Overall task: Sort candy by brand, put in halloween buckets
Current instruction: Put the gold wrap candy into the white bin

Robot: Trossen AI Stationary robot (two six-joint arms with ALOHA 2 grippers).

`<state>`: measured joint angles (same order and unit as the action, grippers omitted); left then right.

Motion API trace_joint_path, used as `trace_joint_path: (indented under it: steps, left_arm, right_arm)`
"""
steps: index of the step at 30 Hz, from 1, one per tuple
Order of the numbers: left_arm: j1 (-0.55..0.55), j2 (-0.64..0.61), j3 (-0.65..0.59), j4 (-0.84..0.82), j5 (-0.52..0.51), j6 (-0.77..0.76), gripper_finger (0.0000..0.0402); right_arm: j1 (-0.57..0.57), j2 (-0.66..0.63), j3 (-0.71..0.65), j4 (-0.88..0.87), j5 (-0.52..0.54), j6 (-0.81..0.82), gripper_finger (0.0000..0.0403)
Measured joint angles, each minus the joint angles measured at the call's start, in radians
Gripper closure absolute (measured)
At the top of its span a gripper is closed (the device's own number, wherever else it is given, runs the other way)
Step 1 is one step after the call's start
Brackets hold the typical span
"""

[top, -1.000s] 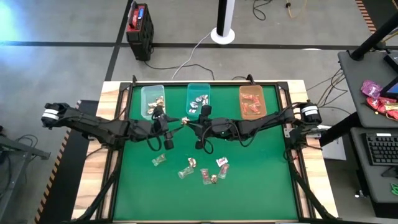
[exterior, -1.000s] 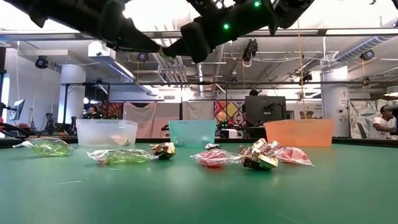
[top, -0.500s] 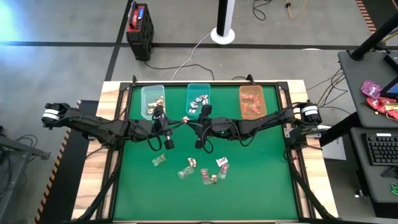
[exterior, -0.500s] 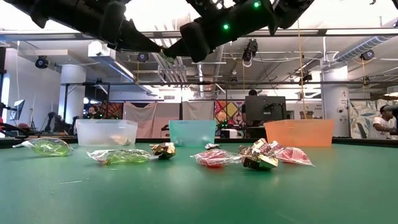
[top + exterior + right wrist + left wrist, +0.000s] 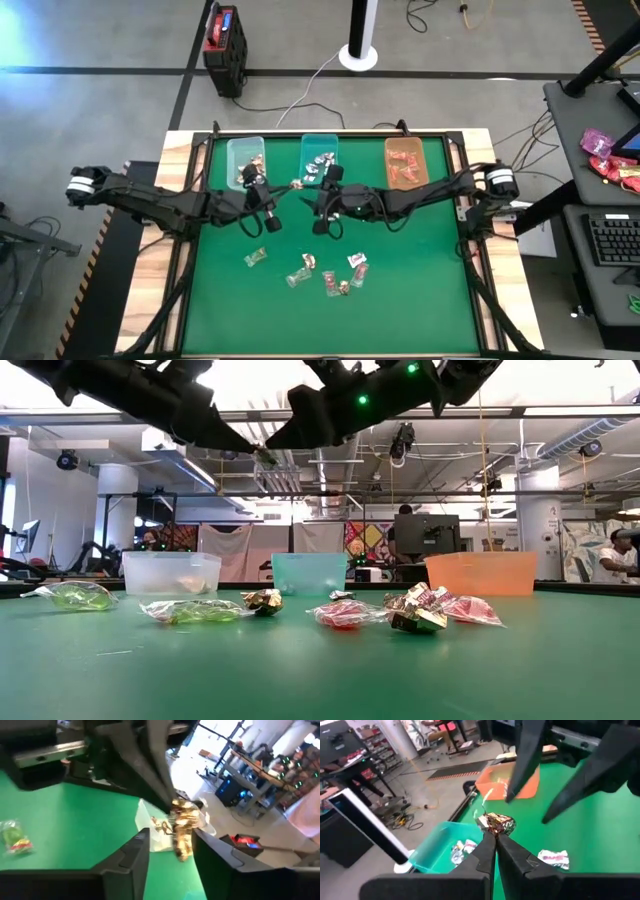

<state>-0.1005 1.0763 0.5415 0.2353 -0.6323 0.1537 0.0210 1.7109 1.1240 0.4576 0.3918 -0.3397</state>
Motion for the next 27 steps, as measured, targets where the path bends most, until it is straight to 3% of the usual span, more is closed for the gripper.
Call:
trace_joint_path:
  steps: [10, 18, 22, 27]
  left_arm:
    - [0.074, -0.023, 0.0, -0.121, -0.154, -0.038, 0.0401]
    - [0.255, -0.058, 0.0, -0.318, -0.17, -0.137, 0.0401]
    - [0.37, -0.065, 0.025, -0.441, -0.124, -0.207, 0.0401]
    - [0.537, -0.055, 0.082, -0.619, 0.034, -0.287, 0.0401]
  right_arm:
    - [-0.057, -0.006, 0.0, -0.085, 0.009, 0.092, 0.0223]
    - [-0.092, -0.006, 0.0, -0.185, 0.01, 0.165, 0.0224]
    - [-0.094, -0.006, 0.0, -0.195, 0.01, 0.165, 0.0223]
    - [-0.095, -0.007, 0.0, -0.193, 0.01, 0.16, 0.0225]
